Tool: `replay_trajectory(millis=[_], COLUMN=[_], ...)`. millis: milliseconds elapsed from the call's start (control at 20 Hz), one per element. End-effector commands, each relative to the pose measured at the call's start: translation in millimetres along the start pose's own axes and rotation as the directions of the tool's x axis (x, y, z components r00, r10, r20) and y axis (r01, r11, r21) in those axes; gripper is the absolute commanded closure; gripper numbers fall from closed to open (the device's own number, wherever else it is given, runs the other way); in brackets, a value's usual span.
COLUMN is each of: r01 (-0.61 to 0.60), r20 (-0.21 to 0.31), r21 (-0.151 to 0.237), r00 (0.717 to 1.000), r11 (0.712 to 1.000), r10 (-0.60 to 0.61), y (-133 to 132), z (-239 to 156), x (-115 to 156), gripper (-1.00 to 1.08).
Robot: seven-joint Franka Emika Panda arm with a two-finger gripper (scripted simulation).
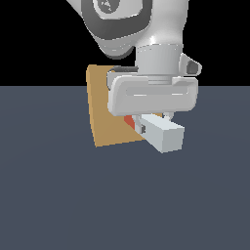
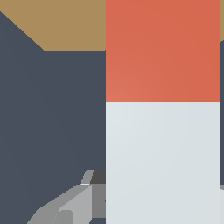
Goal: Insert the peg into the horizontal hole in a box.
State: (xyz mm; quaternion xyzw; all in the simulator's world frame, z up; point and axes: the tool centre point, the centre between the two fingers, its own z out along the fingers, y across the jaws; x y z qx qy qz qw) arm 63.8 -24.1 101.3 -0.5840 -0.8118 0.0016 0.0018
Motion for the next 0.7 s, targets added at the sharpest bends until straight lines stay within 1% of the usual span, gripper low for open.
replay_trajectory(millis=[0, 200, 350, 500, 650], r01=[0.002, 0.002, 0.002, 0.002, 0.002], r20=[0.002, 0.002, 0.003, 0.003, 0.003], r21=[-0.006, -0.008, -0.009, -0.009, -0.009], r00=[1.000, 1.000, 1.000, 1.000, 1.000], r11=[1.000, 1.000, 1.000, 1.000, 1.000], r10=[-0.002, -0.002, -0.002, -0.002, -0.002], y=[1.7, 1.8, 2.2, 3.0, 3.4], z=[-3.4, -4.1, -4.8, -4.7, -5.2], x=[22.6, 55.7, 74.3, 85.5, 89.1], gripper=[1.08, 1.08, 1.08, 1.08, 1.08])
